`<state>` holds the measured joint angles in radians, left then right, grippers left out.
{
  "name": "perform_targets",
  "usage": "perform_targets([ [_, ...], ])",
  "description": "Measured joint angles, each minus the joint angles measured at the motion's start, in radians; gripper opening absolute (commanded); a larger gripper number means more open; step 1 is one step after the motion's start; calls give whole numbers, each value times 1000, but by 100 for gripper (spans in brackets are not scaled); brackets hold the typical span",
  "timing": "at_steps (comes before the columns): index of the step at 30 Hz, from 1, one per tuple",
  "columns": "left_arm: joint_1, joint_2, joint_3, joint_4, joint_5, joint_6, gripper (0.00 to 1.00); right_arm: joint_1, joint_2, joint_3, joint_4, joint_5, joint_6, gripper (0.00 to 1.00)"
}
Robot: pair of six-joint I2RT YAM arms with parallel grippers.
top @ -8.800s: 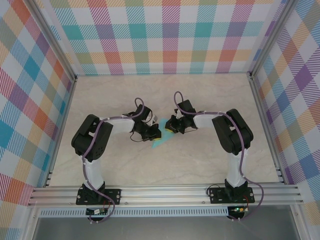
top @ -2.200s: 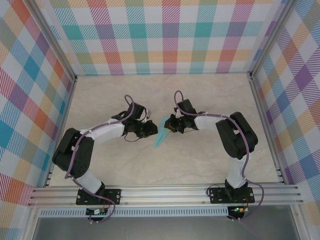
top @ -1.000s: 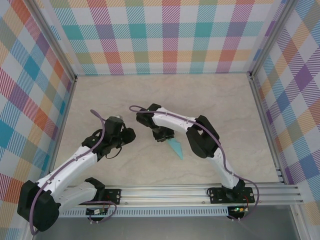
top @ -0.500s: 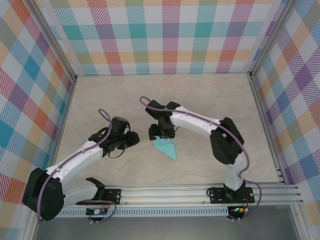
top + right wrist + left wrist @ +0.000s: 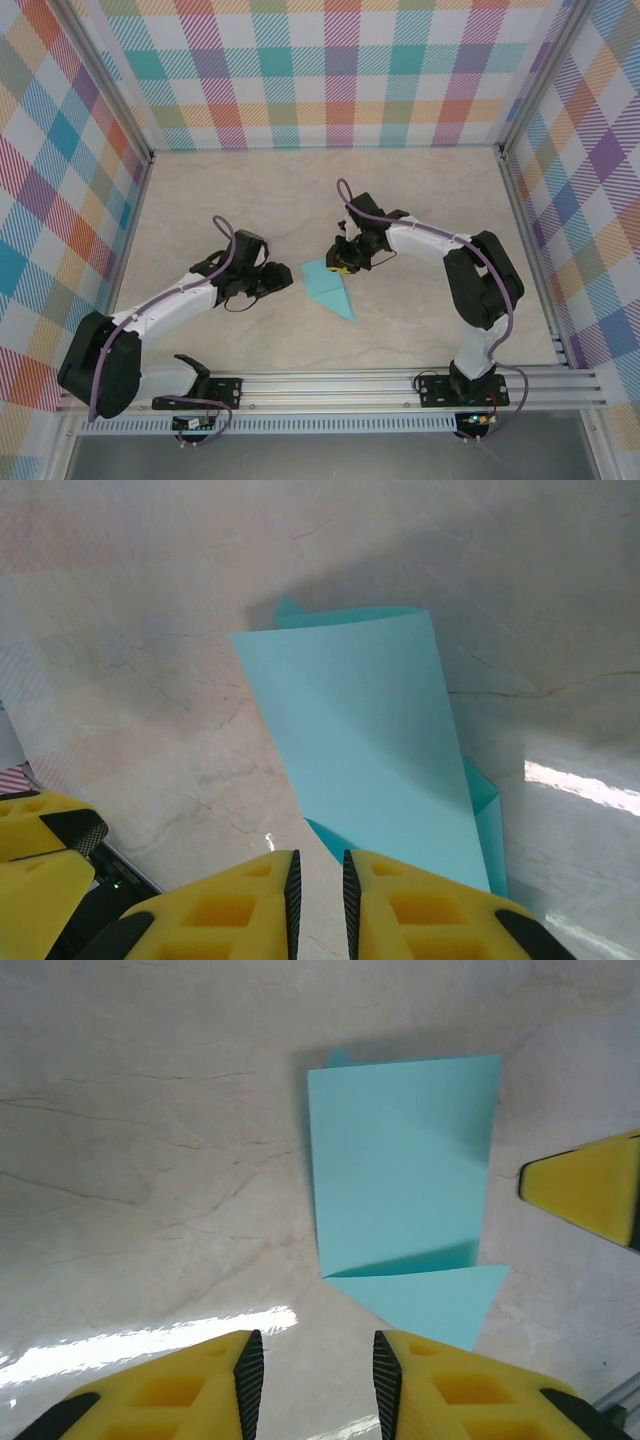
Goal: Fold a paper plane with a square sheet of paper (pick it up from the middle)
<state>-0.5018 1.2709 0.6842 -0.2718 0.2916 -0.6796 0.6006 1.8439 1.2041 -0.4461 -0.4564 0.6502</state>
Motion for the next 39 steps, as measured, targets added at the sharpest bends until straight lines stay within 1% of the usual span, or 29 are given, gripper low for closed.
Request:
perform_targets([
  [7,-8,55,0,67,53,-32,38,-26,29,-68,89,-46,8,19],
  [11,-16,94,1,94,71,-48,39,-52,52,-123,159,-53,37,18],
  [16,-38,129,5,114,75,-72,39,-78,29,-242,312,-77,127,19],
  [20,-54,161,27,125,75,-87,39,-78,-22,-348,471,-53,225,20],
  [22,-63,180,41,130,75,-91,39,-78,-52,-390,510,-41,263,21],
  [25,-71,202,55,142,75,-95,39,-80,-88,-405,478,-13,278,24],
  [29,-77,215,60,145,74,-99,39,-83,-180,-393,383,19,237,25],
  [34,-80,217,60,145,72,-113,39,-83,-297,-362,333,2,171,19],
  [39,-80,228,60,145,66,-117,40,-61,-336,-419,355,-58,164,14],
])
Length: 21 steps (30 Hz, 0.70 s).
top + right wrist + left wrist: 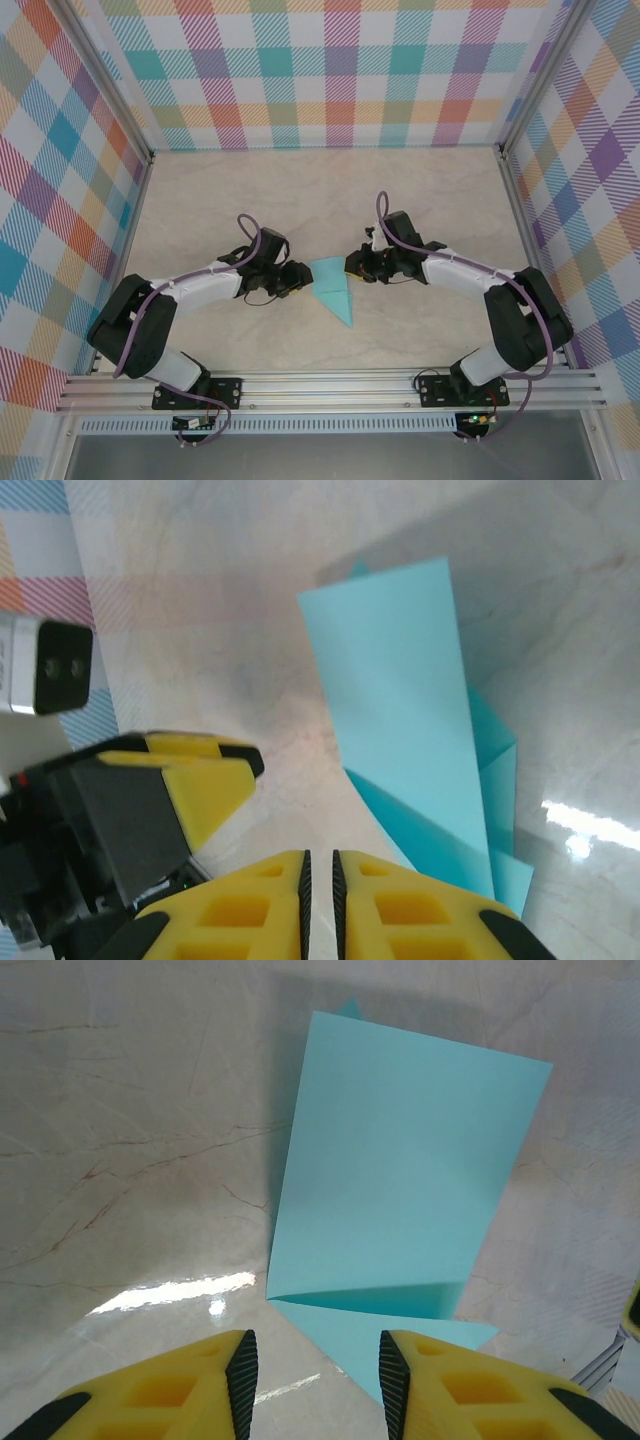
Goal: Fold a paper plane with a square sheet of paper (pick it up from the middle)
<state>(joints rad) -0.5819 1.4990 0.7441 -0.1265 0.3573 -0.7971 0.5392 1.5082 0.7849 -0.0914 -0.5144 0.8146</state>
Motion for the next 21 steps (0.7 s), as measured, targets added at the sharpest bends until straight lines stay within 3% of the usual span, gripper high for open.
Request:
perform_targets([
  [8,0,30,0,14,1,-11,41,56,50,-41,14,-45,1,14],
  [21,-12,43,4,36,21,-26,45,39,157,-89,70,-2,-7,15],
])
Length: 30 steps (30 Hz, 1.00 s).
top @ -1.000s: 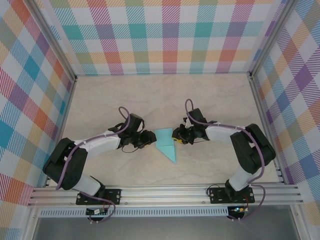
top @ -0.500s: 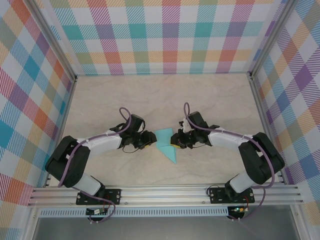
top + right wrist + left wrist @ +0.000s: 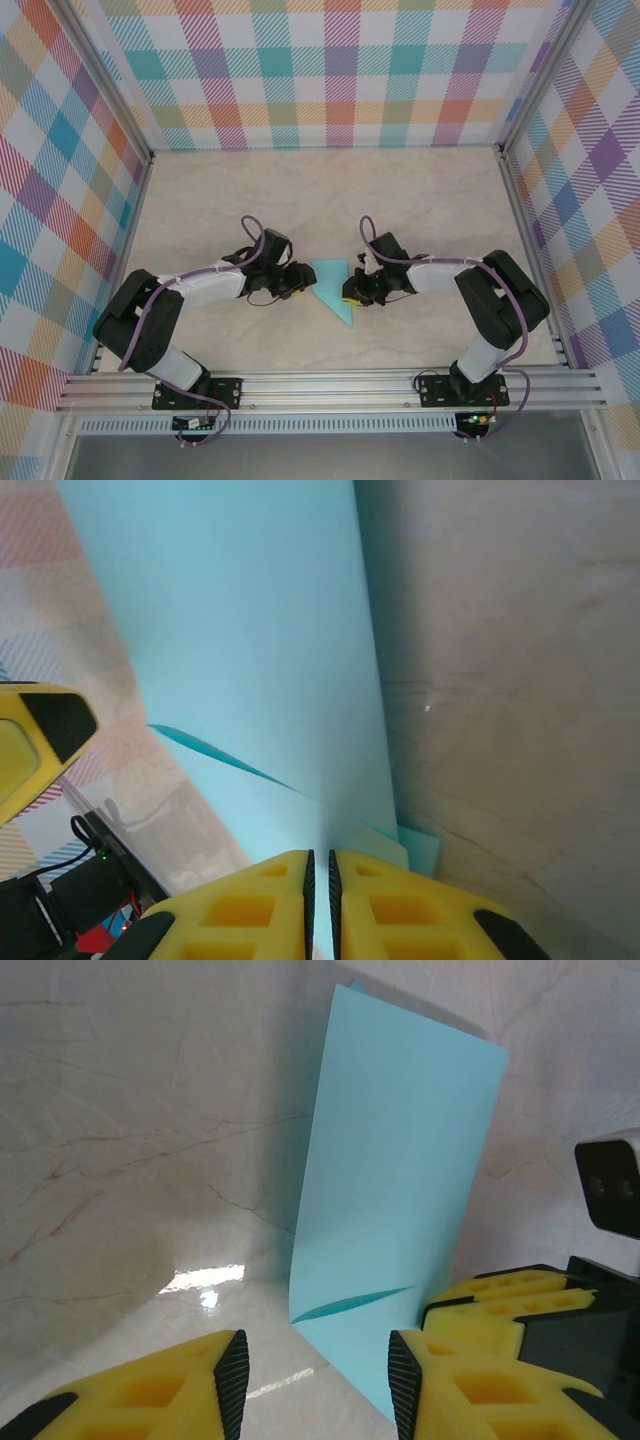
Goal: Fold a paper plane with a square sheet of paper (pick it up from the middle)
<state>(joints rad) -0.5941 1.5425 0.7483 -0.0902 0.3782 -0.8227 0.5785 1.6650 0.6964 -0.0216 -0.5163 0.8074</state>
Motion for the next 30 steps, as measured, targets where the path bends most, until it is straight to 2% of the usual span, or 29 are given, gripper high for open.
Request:
perform_targets([
  [10,-38,66,12,41,17,-25,46,-46,17,-79,154,-99,49,15],
  [24,-61,113,21,118,26,-55,42,-60,21,-100,202,-129,68,17],
  [27,-65,118,21,134,26,-60,37,-60,21,-100,204,-130,68,17],
  [30,-69,118,22,149,25,-65,26,-61,21,-100,204,-133,68,18],
])
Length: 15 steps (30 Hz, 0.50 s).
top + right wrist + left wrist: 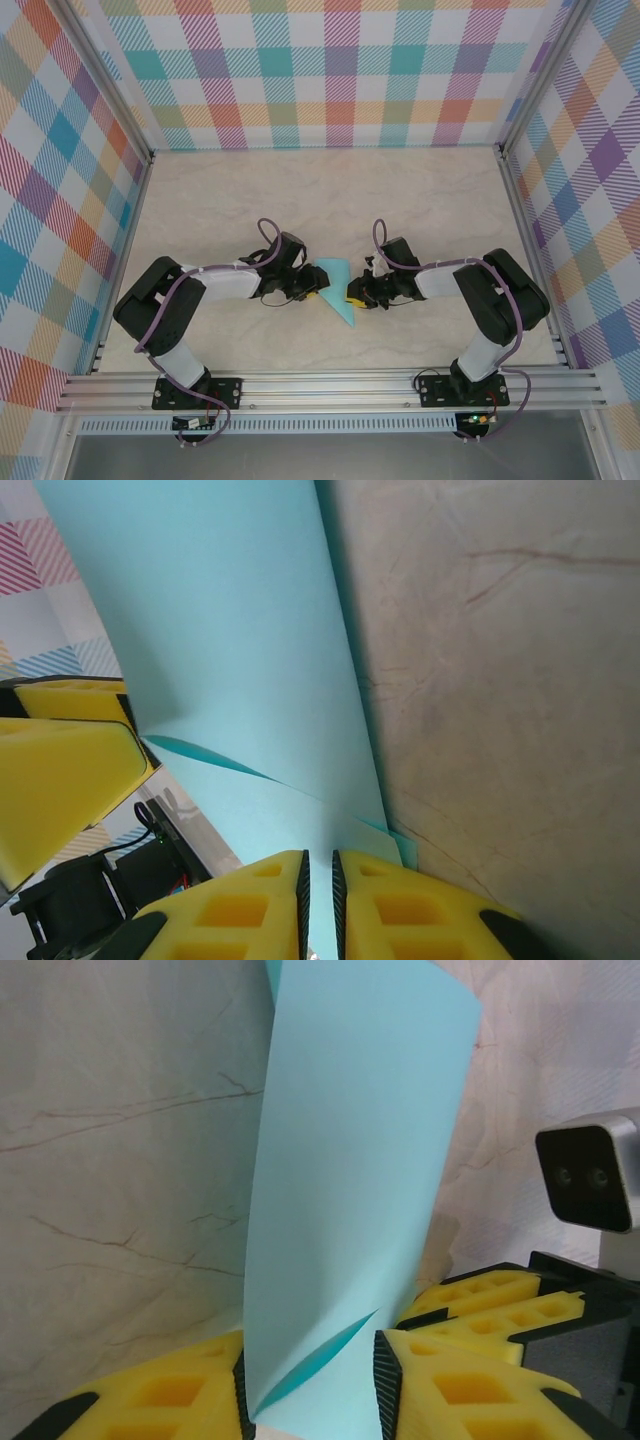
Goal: Fold a paper plane with a square sheet of paper (pick it up from the middle)
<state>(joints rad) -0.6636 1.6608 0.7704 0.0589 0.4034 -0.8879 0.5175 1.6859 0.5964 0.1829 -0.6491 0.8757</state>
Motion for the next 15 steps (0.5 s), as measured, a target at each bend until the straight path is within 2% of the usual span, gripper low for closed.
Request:
perform_targets([
  [7,-3,0,11,-3,0,14,8,-1,-1,2,0,-3,0,19],
  [11,-3,0,31,-5,0,21,3,1,-19,8,-23,19,-2,24],
  [15,-4,0,47,-11,-1,20,2,-1,-102,12,-100,94,-31,32],
])
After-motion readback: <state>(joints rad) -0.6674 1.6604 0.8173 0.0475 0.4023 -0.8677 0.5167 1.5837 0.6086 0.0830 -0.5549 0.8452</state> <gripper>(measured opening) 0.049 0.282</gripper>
